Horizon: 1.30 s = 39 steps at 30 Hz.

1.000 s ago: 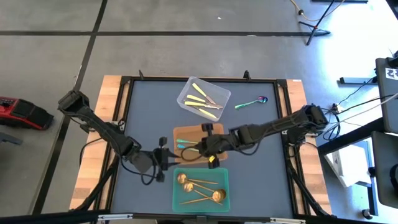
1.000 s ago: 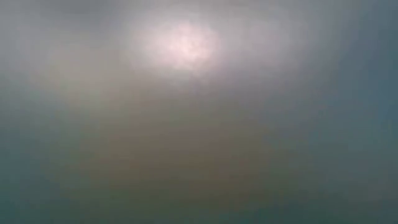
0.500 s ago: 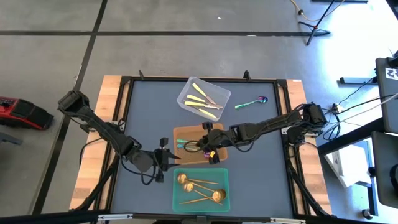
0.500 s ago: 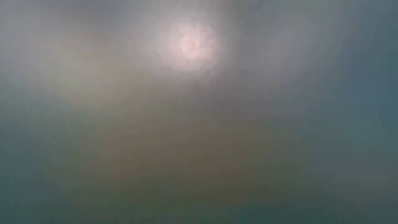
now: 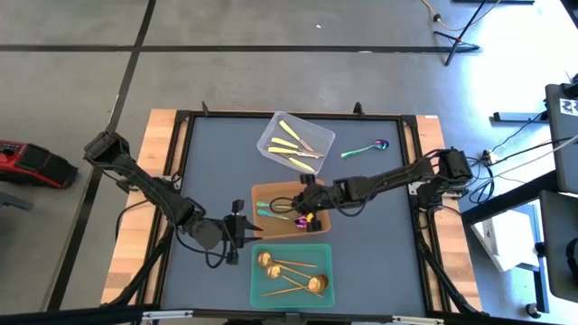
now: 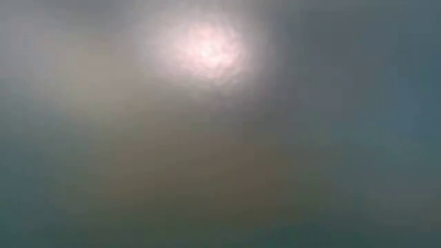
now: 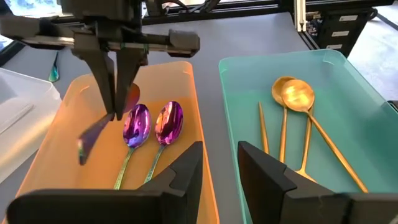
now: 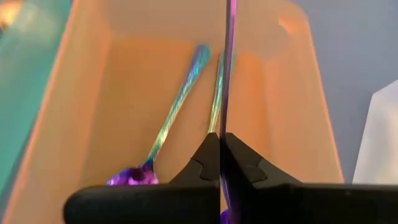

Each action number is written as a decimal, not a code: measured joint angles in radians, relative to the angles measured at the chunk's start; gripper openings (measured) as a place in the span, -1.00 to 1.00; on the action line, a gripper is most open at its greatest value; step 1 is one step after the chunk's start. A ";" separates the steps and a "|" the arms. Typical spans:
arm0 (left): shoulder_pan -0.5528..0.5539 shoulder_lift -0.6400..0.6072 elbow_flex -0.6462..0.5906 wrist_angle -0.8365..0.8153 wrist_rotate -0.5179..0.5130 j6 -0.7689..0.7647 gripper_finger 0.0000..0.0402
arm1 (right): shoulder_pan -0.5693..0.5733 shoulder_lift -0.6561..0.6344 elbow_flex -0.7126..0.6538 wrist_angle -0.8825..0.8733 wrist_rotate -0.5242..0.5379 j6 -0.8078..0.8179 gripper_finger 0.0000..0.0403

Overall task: Sort silverware by color (type)
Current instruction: Put the purple spoon into the orange bin

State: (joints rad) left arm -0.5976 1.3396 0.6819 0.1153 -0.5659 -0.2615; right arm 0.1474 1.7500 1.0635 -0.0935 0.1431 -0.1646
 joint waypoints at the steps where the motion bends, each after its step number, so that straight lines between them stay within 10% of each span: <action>1: 0.000 0.000 0.000 0.000 0.000 0.000 -0.52 | 0.000 0.000 -0.006 -0.001 0.004 0.000 -1.00; 26: 0.000 0.000 0.000 0.002 -0.001 -0.002 -0.52 | -0.043 0.006 -0.011 0.017 -0.023 0.140 -0.97; 39: 0.000 0.000 0.001 0.001 -0.001 -0.021 -0.52 | -0.043 -0.085 0.004 -0.056 -0.023 0.085 -0.15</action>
State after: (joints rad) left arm -0.5976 1.3396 0.6827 0.1165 -0.5671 -0.2821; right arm 0.1043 1.6645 1.0672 -0.1491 0.1203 -0.0795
